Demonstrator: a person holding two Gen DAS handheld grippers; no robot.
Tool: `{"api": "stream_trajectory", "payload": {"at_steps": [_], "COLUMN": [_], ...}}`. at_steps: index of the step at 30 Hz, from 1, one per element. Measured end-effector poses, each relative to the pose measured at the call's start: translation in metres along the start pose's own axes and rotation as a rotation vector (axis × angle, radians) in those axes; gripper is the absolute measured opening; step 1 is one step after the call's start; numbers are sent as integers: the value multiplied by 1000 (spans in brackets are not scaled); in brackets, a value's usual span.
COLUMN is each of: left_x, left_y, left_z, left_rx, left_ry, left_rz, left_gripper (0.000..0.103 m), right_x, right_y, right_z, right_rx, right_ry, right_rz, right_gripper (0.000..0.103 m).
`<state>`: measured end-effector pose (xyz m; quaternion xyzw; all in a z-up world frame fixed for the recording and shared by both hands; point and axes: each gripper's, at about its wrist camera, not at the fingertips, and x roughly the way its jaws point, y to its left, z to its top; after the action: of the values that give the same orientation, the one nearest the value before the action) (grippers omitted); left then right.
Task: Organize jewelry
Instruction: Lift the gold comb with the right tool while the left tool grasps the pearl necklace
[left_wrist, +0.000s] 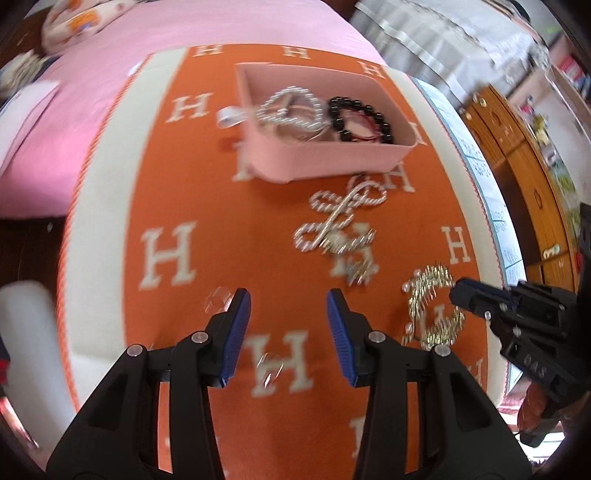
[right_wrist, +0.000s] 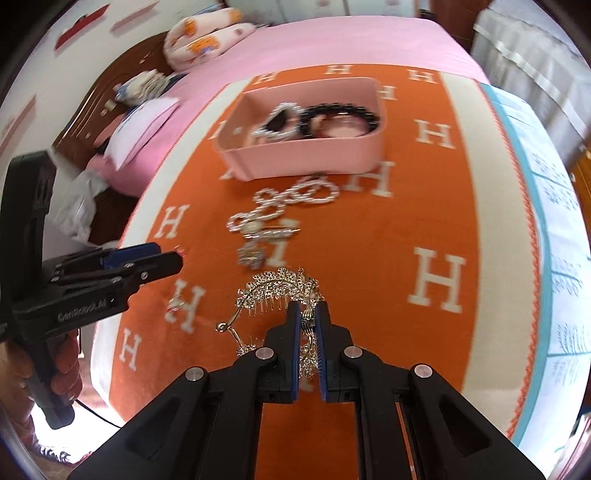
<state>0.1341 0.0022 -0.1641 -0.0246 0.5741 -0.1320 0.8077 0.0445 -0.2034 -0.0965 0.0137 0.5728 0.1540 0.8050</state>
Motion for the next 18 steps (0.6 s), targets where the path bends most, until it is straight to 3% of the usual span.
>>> {"api": "stream_trajectory", "payload": {"at_steps": [9, 18], "left_x": [40, 77], "left_y": [-31, -47], "left_z": [59, 72], "left_rx": [84, 145], "left_ry": [61, 164], "left_rz": [-29, 9], "left_gripper": [40, 40], "right_x": [2, 12], "right_y": [-34, -58], "right_z": [0, 8], "right_rx": [94, 145], "right_ry": [-9, -8], "right_rz": [2, 25], "right_gripper": [8, 8]}}
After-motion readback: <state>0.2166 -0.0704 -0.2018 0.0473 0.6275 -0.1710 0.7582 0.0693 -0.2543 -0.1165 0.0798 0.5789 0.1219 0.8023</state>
